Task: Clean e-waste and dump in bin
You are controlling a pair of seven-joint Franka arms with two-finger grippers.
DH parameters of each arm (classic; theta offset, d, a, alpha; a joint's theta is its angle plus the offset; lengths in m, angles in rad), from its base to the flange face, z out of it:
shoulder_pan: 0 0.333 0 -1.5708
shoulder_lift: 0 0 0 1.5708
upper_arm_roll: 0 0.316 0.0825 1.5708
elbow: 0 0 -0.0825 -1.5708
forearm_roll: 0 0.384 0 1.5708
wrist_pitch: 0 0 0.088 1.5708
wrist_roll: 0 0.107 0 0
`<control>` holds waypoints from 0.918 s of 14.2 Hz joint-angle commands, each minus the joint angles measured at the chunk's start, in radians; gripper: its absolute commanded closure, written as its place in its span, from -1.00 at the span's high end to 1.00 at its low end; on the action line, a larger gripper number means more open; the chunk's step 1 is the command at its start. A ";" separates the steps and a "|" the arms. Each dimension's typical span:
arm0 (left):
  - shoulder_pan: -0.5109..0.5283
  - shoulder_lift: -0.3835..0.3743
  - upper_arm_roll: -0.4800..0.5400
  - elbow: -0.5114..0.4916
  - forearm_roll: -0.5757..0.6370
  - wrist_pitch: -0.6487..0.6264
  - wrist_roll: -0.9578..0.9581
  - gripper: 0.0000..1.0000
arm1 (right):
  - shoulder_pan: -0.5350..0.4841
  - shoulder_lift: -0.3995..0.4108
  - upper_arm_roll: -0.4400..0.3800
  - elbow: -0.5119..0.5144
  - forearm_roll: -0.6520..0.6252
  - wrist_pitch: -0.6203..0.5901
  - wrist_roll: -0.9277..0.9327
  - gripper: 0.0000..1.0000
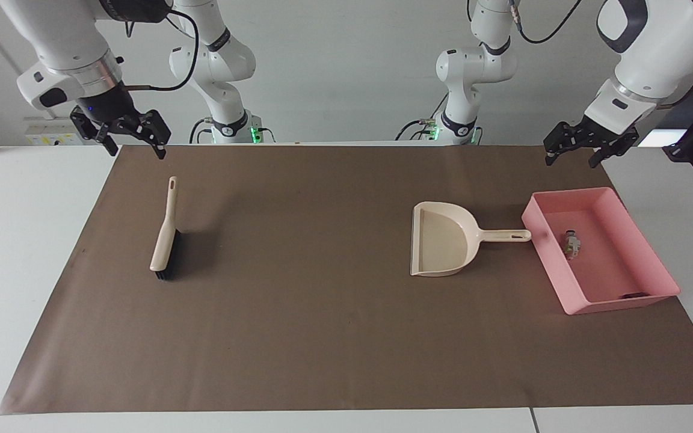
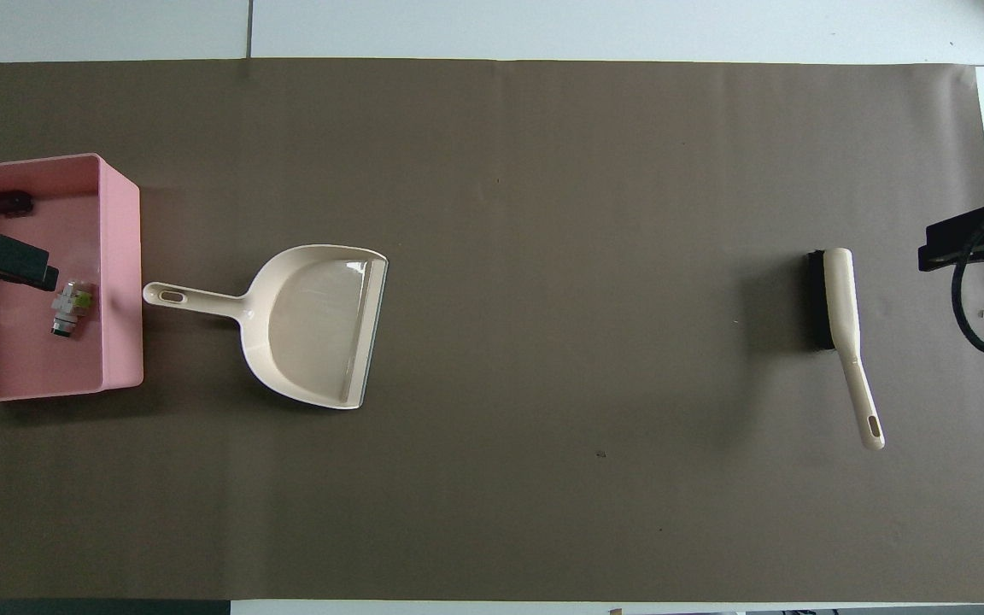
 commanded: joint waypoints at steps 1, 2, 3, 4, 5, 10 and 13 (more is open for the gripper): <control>0.005 -0.030 0.001 -0.042 -0.016 0.037 -0.009 0.96 | -0.006 -0.012 0.001 -0.012 0.006 -0.009 -0.020 0.99; 0.005 -0.032 0.001 -0.049 -0.016 0.042 -0.009 0.96 | -0.006 -0.012 0.001 -0.012 0.006 -0.009 -0.020 0.99; 0.005 -0.034 0.001 -0.052 -0.016 0.042 -0.009 0.96 | -0.006 -0.012 0.001 -0.012 0.006 -0.009 -0.020 0.99; 0.005 -0.034 0.001 -0.052 -0.016 0.042 -0.008 0.96 | -0.006 -0.012 0.001 -0.012 0.006 -0.010 -0.020 0.99; 0.005 -0.035 0.001 -0.052 -0.014 0.039 -0.008 0.96 | -0.006 -0.012 0.001 -0.012 0.006 -0.009 -0.020 0.99; 0.005 -0.044 0.001 -0.069 -0.014 0.043 -0.008 0.97 | -0.006 -0.012 0.001 -0.012 0.006 -0.009 -0.020 0.99; 0.005 -0.044 0.001 -0.069 -0.014 0.045 -0.008 0.97 | -0.006 -0.012 0.001 -0.012 0.006 -0.009 -0.020 0.99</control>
